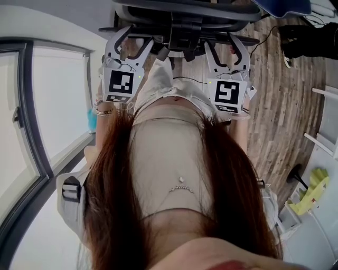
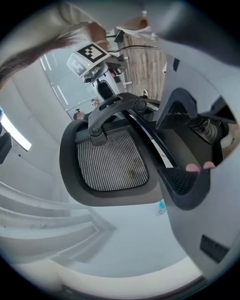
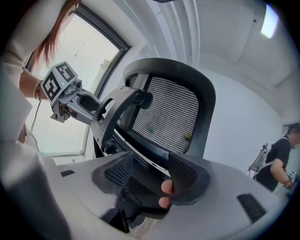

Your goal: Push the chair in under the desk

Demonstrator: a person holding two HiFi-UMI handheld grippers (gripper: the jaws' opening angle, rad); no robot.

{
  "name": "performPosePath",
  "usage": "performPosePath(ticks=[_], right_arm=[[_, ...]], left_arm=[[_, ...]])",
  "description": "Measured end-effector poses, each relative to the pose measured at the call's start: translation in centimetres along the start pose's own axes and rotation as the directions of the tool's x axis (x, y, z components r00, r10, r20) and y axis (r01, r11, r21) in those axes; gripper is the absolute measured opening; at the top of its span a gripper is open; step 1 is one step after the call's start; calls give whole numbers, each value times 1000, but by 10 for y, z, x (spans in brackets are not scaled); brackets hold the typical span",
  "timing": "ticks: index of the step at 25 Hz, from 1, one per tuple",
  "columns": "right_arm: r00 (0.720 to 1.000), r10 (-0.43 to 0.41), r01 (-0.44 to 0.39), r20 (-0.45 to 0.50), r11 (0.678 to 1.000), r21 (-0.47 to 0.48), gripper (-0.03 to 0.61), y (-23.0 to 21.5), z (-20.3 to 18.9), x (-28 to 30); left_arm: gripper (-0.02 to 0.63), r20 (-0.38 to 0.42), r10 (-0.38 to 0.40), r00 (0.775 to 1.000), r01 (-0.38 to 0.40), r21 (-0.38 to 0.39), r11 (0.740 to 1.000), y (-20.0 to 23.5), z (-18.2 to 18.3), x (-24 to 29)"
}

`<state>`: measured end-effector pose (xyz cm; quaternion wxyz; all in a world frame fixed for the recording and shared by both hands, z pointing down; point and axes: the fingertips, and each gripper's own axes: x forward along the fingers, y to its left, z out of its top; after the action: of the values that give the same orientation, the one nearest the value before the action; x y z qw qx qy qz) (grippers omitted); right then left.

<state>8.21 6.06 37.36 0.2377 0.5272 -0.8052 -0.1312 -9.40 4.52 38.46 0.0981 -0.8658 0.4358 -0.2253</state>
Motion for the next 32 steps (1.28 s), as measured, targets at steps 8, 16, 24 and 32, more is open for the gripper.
performPosePath(ticks=[8, 16, 24, 32], right_arm=[[999, 22, -24, -34, 999, -43, 257, 5, -6, 2], [995, 29, -34, -96, 998, -51, 265, 4, -18, 2], [993, 53, -58, -110, 997, -50, 265, 7, -22, 6], [992, 63, -69, -111, 996, -50, 267, 7, -22, 8]], left_arm=[[262, -48, -3, 999, 8, 114, 993, -2, -3, 3], [265, -56, -3, 998, 10, 120, 993, 0, -3, 6], [268, -44, -16, 999, 20, 94, 995, 0, -4, 7], [270, -45, -24, 999, 28, 84, 996, 0, -4, 8]])
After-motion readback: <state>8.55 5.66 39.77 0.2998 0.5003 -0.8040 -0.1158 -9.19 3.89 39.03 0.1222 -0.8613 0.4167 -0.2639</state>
